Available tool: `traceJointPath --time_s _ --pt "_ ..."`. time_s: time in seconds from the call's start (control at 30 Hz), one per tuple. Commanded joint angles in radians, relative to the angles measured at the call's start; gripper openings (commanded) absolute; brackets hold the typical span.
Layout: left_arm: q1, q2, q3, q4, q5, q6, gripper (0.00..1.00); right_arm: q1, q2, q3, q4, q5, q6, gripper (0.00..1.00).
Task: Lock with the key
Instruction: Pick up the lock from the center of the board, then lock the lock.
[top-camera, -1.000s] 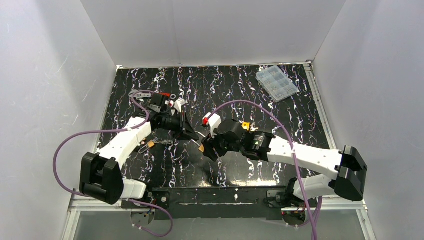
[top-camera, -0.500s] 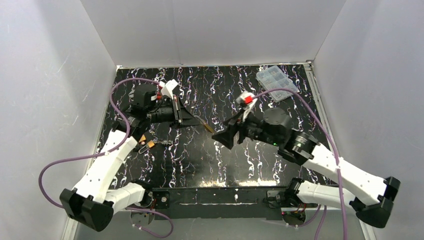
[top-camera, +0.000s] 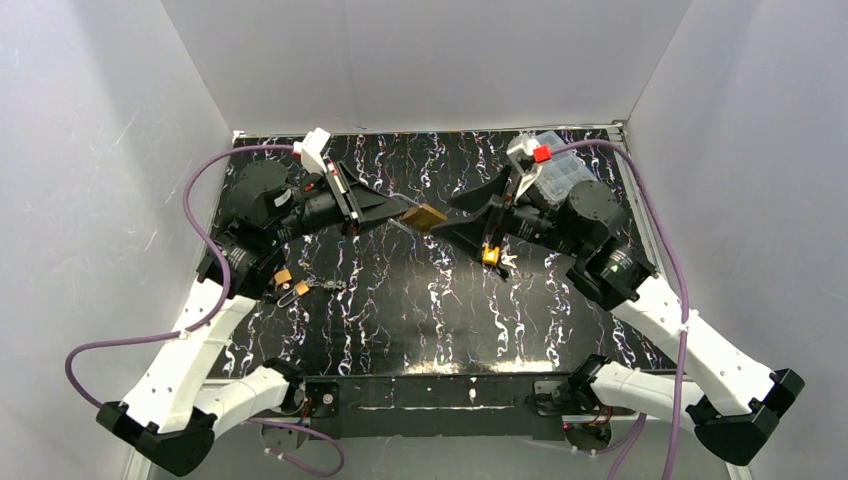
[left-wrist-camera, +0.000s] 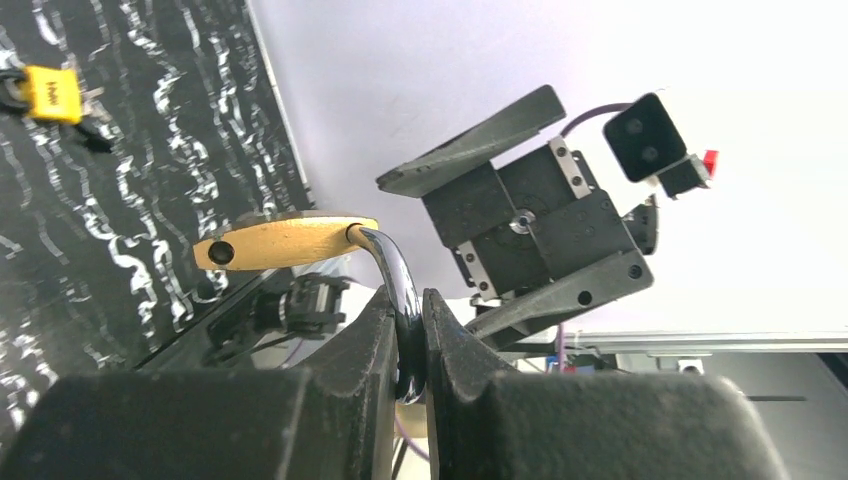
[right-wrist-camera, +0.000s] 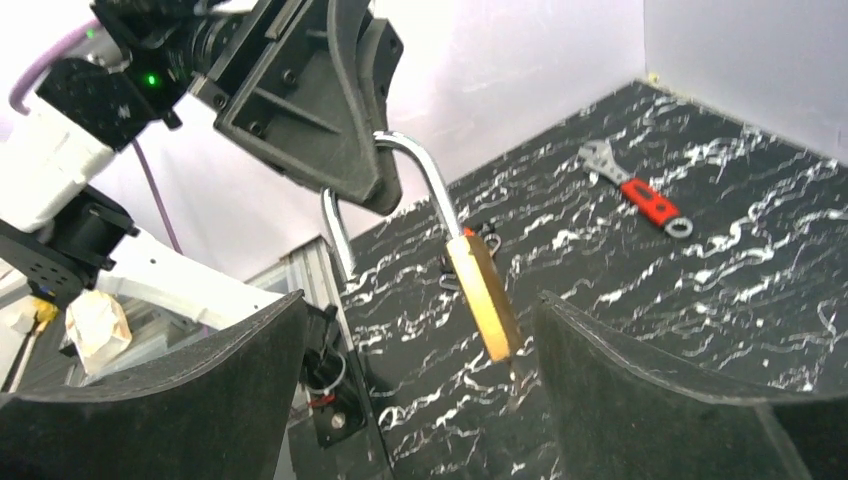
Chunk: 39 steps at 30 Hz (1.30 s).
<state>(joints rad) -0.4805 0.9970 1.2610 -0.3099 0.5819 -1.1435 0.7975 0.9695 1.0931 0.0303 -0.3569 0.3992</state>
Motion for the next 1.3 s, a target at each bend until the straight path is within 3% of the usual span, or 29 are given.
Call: traceJointPath --time_s 0.0,0.27,0.6,1.17,1.27 --pt "-0.056 -0.007 0.121 0.170 -0.069 -0.110 0.00 -0.039 0.021 0.109 0.107 -0.081 0.019 0.88" --pt "-0.102 0.045 0.201 0.204 -0.095 -0.144 0.00 -0.104 0.019 0.114 0.160 -0.148 0.055 0.87" --pt "-0.164 0.064 0.209 0.259 -0.142 -0.157 0.00 -0.106 0.030 0.049 0.272 -0.202 0.154 0.75" --pt "-0.205 0.056 0.203 0.301 -0.173 -0.158 0.00 -0.107 -0.038 -0.079 0.317 -0.142 0.208 0.66" --pt "-0.204 0.058 0.202 0.304 -0.177 -0.159 0.00 -0.106 -0.038 -0.079 0.319 -0.144 0.214 0.60"
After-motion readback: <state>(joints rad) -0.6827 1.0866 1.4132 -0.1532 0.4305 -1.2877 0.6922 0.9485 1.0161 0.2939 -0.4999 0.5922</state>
